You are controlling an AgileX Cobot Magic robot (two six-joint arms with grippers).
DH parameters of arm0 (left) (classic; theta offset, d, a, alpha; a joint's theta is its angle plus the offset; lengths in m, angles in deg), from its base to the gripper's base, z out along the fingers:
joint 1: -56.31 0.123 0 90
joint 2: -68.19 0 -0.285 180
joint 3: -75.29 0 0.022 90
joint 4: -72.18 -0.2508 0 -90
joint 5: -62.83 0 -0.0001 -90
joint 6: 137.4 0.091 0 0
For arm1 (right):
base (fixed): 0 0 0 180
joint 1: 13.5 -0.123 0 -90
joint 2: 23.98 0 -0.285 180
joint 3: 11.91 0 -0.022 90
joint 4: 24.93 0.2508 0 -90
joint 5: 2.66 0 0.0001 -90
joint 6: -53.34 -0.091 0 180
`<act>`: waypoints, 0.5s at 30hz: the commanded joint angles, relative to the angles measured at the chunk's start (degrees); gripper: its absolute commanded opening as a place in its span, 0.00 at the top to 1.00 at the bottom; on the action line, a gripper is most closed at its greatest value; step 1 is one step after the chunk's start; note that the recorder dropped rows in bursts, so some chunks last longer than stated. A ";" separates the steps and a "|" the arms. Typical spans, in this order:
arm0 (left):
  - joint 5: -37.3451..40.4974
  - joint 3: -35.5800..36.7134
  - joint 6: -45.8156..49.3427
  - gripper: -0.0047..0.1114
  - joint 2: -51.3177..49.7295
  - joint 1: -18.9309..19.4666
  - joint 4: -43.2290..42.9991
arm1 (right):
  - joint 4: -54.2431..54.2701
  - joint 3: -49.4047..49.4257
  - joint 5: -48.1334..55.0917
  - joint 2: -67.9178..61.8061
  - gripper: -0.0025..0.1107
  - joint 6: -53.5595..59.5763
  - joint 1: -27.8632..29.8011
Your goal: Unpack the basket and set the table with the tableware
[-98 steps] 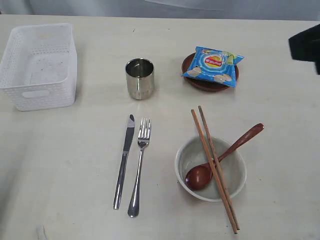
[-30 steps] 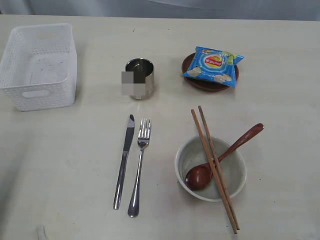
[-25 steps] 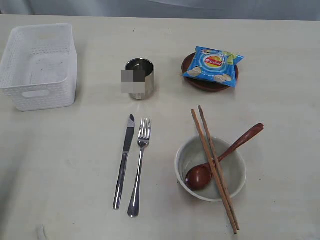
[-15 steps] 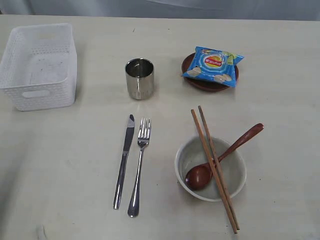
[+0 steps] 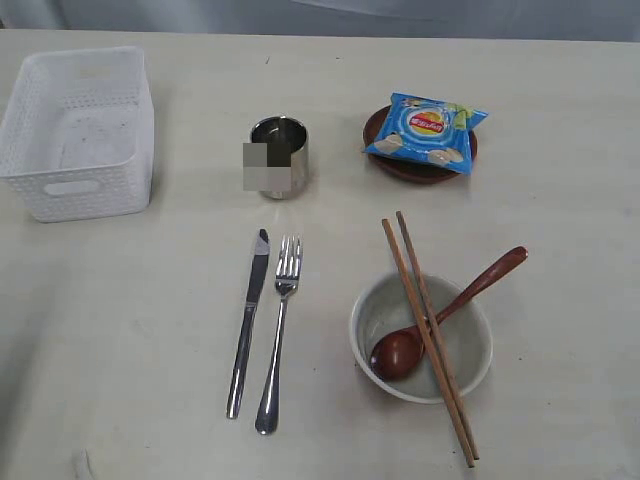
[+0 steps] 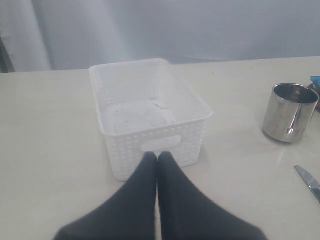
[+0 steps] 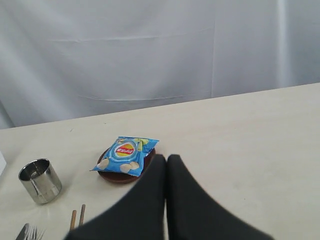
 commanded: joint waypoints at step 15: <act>-0.10 0.14 -0.09 0.96 0.28 -0.43 0.27 | -0.18 0.27 -25.67 0.08 0.98 0.05 0.36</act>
